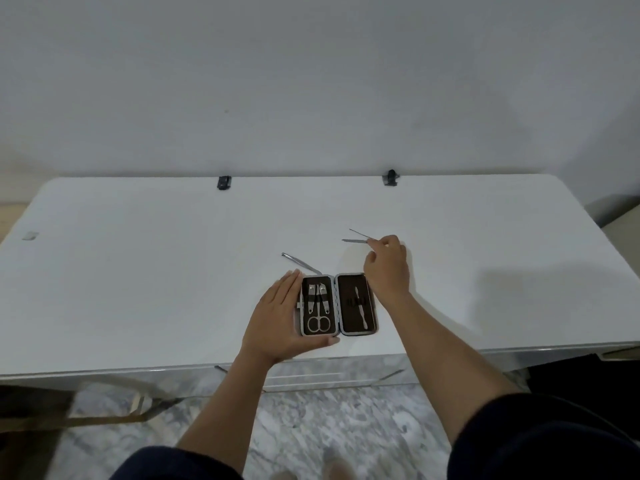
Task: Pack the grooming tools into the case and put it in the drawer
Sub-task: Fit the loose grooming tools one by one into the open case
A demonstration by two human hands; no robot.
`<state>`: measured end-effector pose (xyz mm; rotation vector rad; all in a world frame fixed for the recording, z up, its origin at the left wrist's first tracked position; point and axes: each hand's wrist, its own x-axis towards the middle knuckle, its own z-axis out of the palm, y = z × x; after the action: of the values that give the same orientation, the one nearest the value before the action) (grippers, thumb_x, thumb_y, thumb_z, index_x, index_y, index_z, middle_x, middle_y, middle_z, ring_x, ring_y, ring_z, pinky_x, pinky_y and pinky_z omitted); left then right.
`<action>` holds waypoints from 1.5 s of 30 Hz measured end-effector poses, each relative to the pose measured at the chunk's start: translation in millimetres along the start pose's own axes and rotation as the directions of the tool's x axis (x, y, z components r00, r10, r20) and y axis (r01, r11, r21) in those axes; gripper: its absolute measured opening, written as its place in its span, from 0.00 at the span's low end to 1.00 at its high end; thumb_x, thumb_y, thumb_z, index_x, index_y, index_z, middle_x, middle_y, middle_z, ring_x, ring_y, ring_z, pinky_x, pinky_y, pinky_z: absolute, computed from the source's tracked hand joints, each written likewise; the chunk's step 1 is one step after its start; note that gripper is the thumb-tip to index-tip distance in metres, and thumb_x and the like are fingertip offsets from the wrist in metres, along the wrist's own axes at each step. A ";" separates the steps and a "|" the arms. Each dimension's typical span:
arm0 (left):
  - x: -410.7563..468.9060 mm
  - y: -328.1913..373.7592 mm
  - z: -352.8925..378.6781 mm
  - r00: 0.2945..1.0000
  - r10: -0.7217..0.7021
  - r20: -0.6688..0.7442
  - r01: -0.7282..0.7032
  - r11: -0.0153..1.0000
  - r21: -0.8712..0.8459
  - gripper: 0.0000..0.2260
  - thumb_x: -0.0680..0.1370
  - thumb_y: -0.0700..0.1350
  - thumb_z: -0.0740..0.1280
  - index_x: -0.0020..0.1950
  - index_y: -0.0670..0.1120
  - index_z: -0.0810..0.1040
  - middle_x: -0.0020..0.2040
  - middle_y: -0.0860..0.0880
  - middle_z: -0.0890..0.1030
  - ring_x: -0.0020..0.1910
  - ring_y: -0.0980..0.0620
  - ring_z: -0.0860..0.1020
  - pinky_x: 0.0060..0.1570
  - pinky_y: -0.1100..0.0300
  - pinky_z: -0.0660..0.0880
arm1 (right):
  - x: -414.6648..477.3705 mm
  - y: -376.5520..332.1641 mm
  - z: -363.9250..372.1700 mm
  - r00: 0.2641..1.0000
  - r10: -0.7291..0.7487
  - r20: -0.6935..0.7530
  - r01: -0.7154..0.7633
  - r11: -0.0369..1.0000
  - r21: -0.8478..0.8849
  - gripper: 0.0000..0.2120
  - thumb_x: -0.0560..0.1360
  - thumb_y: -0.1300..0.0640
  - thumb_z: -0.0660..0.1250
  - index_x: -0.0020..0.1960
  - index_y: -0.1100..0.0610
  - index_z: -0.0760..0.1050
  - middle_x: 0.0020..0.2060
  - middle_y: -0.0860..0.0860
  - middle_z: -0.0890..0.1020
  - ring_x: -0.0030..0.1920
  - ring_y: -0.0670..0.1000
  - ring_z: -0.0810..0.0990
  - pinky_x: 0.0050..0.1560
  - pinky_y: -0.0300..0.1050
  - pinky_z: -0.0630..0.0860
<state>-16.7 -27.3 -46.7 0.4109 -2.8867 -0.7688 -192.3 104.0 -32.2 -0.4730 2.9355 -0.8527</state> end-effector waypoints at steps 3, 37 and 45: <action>1.1 -1.6 0.7 1.000 -0.008 0.004 0.008 1.000 0.006 0.55 0.59 0.77 0.64 0.76 0.47 0.53 0.76 0.51 0.56 0.75 0.58 0.51 0.73 0.60 0.47 | 2.2 2.5 2.9 0.999 -0.015 -0.044 0.015 1.000 0.016 0.13 0.77 0.62 0.59 0.58 0.59 0.77 0.54 0.56 0.75 0.57 0.56 0.71 0.50 0.50 0.76; -0.7 2.3 -2.7 1.000 -0.010 0.005 0.010 1.000 -0.002 0.54 0.59 0.77 0.65 0.75 0.47 0.55 0.76 0.51 0.57 0.75 0.56 0.53 0.72 0.60 0.48 | -13.0 5.1 -10.9 0.978 0.188 0.094 -0.208 0.927 0.311 0.04 0.76 0.64 0.61 0.45 0.63 0.74 0.41 0.56 0.78 0.41 0.52 0.73 0.39 0.33 0.70; -5.3 7.3 -8.8 0.999 0.030 -0.023 -0.030 1.000 0.005 0.53 0.60 0.75 0.65 0.75 0.45 0.56 0.75 0.48 0.59 0.74 0.53 0.55 0.71 0.61 0.47 | -61.7 -1.7 -16.9 0.939 0.296 0.174 -0.343 0.802 0.489 0.07 0.72 0.58 0.68 0.36 0.54 0.72 0.40 0.56 0.82 0.41 0.55 0.80 0.43 0.46 0.77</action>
<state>-11.6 -23.8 -35.7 0.3738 -2.8666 -0.7484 -135.3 130.0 -19.3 0.0264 2.4416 -1.4426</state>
